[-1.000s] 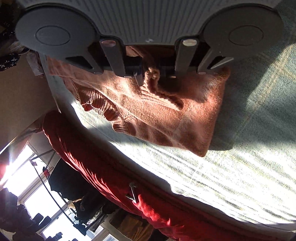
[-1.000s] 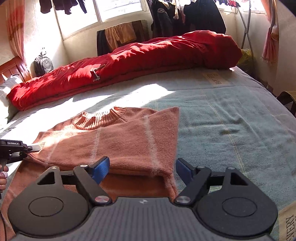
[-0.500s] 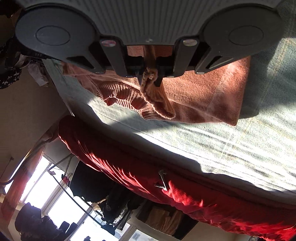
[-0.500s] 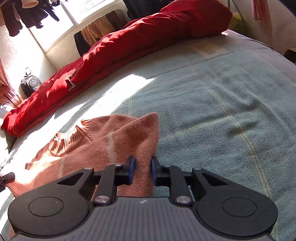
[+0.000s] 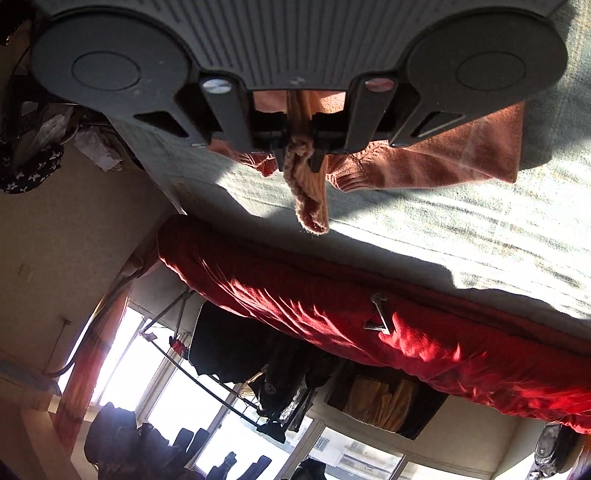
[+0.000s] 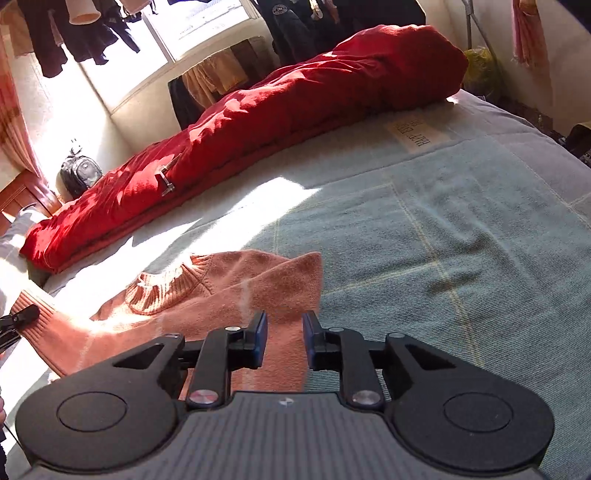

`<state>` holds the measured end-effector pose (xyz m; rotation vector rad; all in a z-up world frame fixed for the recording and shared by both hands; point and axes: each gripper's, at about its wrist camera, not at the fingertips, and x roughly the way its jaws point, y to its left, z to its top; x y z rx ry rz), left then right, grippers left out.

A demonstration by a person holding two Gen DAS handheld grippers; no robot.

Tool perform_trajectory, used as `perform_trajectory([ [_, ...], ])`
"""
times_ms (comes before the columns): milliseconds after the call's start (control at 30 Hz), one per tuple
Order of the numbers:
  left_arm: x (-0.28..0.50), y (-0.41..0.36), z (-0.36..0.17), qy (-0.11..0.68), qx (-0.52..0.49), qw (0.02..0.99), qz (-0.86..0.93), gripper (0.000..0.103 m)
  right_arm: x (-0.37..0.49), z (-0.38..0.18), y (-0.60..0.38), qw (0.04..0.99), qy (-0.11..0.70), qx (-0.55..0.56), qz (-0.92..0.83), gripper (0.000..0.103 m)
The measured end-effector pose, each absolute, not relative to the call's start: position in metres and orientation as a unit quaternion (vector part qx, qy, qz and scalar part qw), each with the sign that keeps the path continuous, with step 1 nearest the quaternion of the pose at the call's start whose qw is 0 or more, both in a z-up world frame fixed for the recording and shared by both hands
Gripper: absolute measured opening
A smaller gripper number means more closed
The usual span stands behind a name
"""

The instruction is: Fold clothes

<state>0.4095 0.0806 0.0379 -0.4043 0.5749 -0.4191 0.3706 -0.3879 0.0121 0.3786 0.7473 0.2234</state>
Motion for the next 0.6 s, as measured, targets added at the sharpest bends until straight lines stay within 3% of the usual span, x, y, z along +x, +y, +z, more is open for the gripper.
perform_trajectory([
  [133, 0.41, 0.089, 0.031, 0.289, -0.209, 0.913, -0.198, 0.008, 0.361, 0.021, -0.346, 0.912, 0.376, 0.092, 0.139, 0.037],
  [200, 0.408, 0.091, 0.029, 0.291, -0.209, 0.913, -0.195, 0.008, 0.352, 0.02, -0.323, 0.917, 0.38, -0.001, 0.125, 0.06],
  [267, 0.407, 0.094, 0.025, 0.295, -0.21, 0.912, -0.191, 0.008, 0.341, 0.014, -0.304, 0.911, 0.385, -0.086, 0.122, 0.066],
  [533, 0.408, 0.099, 0.013, 0.313, -0.219, 0.906, -0.18, 0.008, 0.301, -0.017, -0.269, 0.865, 0.368, -0.327, 0.098, 0.065],
  [600, 0.407, 0.098, 0.013, 0.315, -0.22, 0.905, -0.181, 0.008, 0.304, -0.021, -0.263, 0.862, 0.351, -0.354, 0.086, 0.057],
])
